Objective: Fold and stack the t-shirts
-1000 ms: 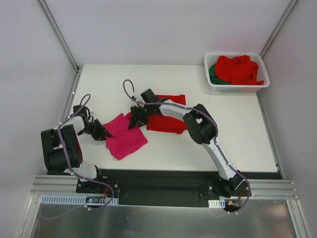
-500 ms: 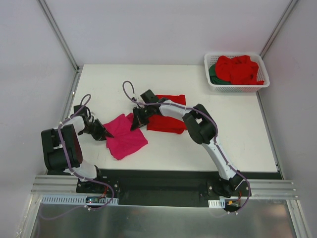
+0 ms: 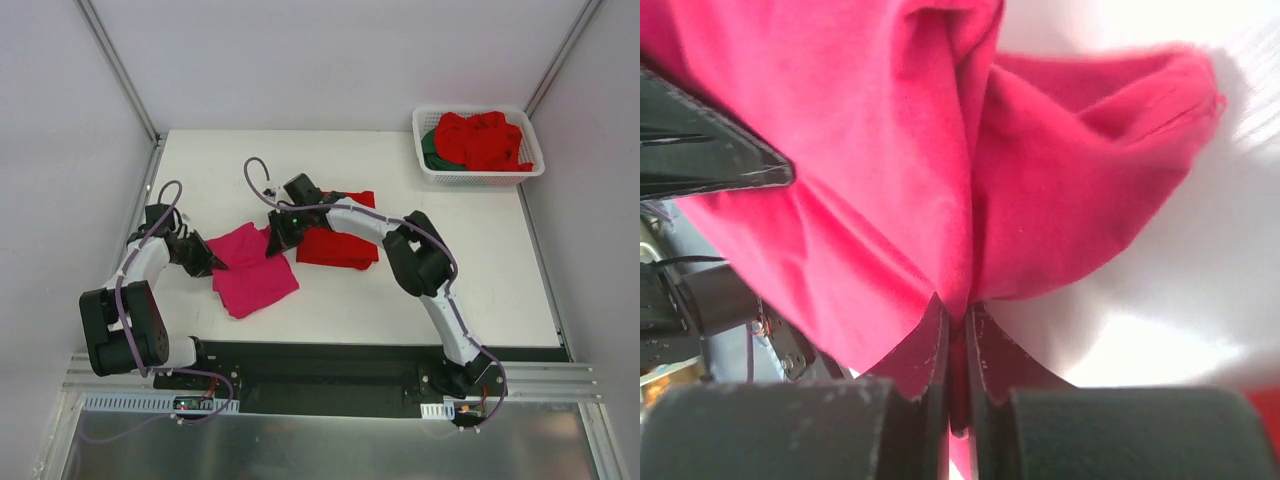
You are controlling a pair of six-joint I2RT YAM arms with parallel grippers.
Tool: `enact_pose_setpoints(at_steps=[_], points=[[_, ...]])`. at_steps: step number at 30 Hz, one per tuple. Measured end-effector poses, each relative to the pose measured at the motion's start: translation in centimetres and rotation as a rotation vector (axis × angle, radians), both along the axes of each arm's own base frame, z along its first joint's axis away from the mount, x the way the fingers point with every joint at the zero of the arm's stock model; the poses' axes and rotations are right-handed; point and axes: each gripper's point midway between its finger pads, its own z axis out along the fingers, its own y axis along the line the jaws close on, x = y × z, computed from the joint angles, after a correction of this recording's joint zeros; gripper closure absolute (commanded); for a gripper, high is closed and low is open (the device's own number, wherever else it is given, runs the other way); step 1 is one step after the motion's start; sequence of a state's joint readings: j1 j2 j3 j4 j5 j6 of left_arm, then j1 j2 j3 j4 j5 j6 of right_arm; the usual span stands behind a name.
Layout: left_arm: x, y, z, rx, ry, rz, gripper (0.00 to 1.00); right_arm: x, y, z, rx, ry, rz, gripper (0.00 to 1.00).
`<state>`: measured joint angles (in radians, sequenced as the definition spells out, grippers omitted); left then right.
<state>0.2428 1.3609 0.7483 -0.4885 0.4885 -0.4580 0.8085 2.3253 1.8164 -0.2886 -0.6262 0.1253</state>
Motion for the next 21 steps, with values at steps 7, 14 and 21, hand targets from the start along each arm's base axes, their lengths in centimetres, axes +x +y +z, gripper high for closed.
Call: enact_pose_setpoints(at_steps=[7,14,21], points=[[0.3,-0.1,0.9,-0.002,-0.020,-0.006,1.00,0.3,-0.7,3.7,0.024,-0.099,-0.020,0.99],[1.0,-0.8,2.3,0.005,-0.058,-0.038,1.00,0.3,-1.5,3.4,0.001,-0.118,-0.040,0.99],[2.1,-1.6,5.0,0.024,-0.119,-0.081,1.00,0.7,-2.3,4.1,-0.003,-0.154,-0.071,0.99]])
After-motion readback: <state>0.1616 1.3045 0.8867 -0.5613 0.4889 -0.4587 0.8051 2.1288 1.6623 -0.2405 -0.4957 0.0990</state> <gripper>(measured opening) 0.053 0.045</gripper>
